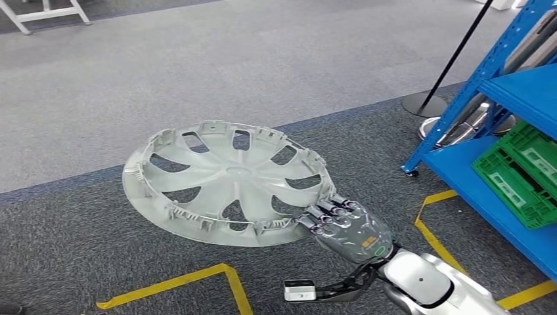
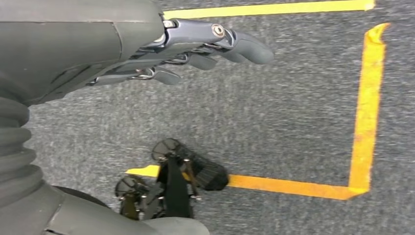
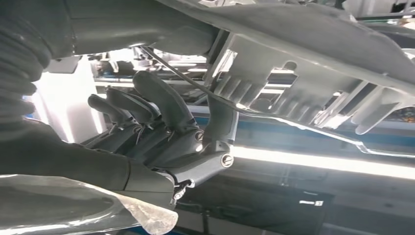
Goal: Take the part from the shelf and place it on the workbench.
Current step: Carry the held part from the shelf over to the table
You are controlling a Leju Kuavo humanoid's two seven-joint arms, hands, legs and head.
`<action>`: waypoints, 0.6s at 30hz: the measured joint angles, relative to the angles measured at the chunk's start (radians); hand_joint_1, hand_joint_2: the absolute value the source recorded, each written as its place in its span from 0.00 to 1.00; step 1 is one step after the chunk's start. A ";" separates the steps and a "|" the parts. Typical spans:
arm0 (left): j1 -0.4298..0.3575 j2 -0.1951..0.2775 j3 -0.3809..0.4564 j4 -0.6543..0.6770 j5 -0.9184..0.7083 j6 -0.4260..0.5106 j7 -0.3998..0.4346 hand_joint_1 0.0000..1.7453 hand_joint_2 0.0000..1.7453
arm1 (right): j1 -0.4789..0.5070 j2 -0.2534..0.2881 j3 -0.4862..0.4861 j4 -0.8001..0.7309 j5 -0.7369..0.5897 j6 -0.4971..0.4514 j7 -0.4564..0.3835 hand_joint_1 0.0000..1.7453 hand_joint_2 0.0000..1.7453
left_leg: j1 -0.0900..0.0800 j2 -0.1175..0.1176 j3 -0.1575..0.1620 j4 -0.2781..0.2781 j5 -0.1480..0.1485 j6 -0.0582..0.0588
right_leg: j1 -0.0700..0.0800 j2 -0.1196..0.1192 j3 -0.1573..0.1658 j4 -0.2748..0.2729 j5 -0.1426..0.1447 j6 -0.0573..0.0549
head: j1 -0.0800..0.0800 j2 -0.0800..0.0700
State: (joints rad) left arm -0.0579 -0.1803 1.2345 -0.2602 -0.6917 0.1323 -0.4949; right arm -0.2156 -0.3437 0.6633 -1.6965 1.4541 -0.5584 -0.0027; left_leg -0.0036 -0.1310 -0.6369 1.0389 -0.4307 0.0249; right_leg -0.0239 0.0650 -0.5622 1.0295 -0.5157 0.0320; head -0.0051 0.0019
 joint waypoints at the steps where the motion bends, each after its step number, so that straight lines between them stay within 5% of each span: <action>1: 0.002 0.000 0.000 0.000 0.000 0.000 0.000 0.00 1.00 | -0.002 0.001 0.001 0.001 0.000 0.000 0.001 1.00 1.00 | 0.001 -0.002 -0.002 0.000 0.001 -0.005 | 0.000 -0.010 0.001 -0.001 0.002 -0.006 | 0.000 0.000; 3: 0.005 -0.001 0.000 0.000 -0.001 -0.001 0.000 0.00 1.00 | -0.004 0.004 0.003 0.001 0.000 0.001 0.003 1.00 1.00 | -0.002 0.038 -0.014 0.029 -0.019 -0.014 | -0.002 -0.034 0.008 -0.007 0.005 -0.019 | -0.006 0.000; 5: 0.002 -0.004 0.000 0.000 -0.002 -0.004 0.000 0.00 1.00 | -0.004 0.005 0.004 0.002 0.000 0.002 0.006 1.00 1.00 | -0.001 0.097 -0.059 0.132 -0.075 -0.024 | -0.001 -0.062 0.014 -0.009 0.003 -0.028 | -0.011 0.000; 7: 0.000 -0.007 0.000 0.000 -0.002 -0.007 0.000 0.00 1.00 | -0.003 0.005 0.004 0.004 0.000 0.001 0.008 1.00 1.00 | 0.006 0.116 -0.113 0.251 -0.122 -0.031 | 0.002 -0.091 0.017 -0.009 -0.001 -0.030 | -0.012 0.000; 8: 0.001 -0.009 0.000 0.000 -0.001 -0.008 0.000 0.00 1.00 | -0.003 0.005 0.004 0.004 0.000 0.001 0.009 1.00 1.00 | 0.009 0.118 -0.124 0.275 -0.123 -0.033 | 0.002 -0.105 0.018 -0.009 -0.003 -0.029 | -0.013 0.000; 10: 0.003 -0.013 0.000 0.000 0.001 -0.008 0.000 0.00 1.00 | -0.002 0.005 0.004 0.004 0.000 0.000 0.012 1.00 1.00 | 0.013 0.128 -0.090 0.209 -0.072 -0.035 | 0.002 -0.129 0.024 -0.009 -0.008 -0.026 | -0.013 0.000; 12: 0.003 -0.018 0.000 -0.001 0.001 -0.007 0.002 0.00 1.00 | -0.002 0.005 0.004 0.004 0.001 0.000 0.016 1.00 1.00 | 0.008 0.173 -0.027 0.078 -0.021 -0.032 | 0.005 -0.149 0.032 -0.008 -0.017 -0.018 | -0.013 0.000; 14: 0.000 -0.022 0.000 -0.001 0.001 -0.006 0.003 0.00 1.00 | -0.001 0.005 0.004 0.004 0.002 0.000 0.017 1.00 1.00 | -0.003 0.206 -0.001 0.015 -0.013 -0.022 | 0.011 -0.168 0.036 -0.009 -0.024 -0.006 | -0.011 0.000; 16: 0.001 -0.024 0.001 -0.001 0.001 -0.006 0.003 0.00 1.00 | -0.001 0.005 0.004 0.004 0.002 0.000 0.018 1.00 1.00 | -0.008 0.191 -0.002 0.009 -0.015 -0.007 | 0.012 -0.188 0.043 -0.014 -0.028 0.006 | -0.009 0.000; 18: 0.002 -0.024 0.001 -0.003 0.001 -0.005 0.003 0.00 1.00 | -0.001 0.005 0.004 0.004 0.002 -0.001 0.018 1.00 1.00 | -0.006 0.167 0.003 0.003 -0.013 0.007 | 0.007 -0.161 0.040 0.001 -0.046 0.014 | -0.006 0.000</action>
State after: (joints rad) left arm -0.0554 -0.2045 1.2358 -0.2633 -0.6910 0.1271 -0.4921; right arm -0.2171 -0.3384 0.6674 -1.6928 1.4565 -0.5590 0.0152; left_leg -0.0095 0.0363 -0.6341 1.0417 -0.4439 0.0324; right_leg -0.0174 -0.0957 -0.5225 1.0303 -0.5621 0.0464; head -0.0114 0.0019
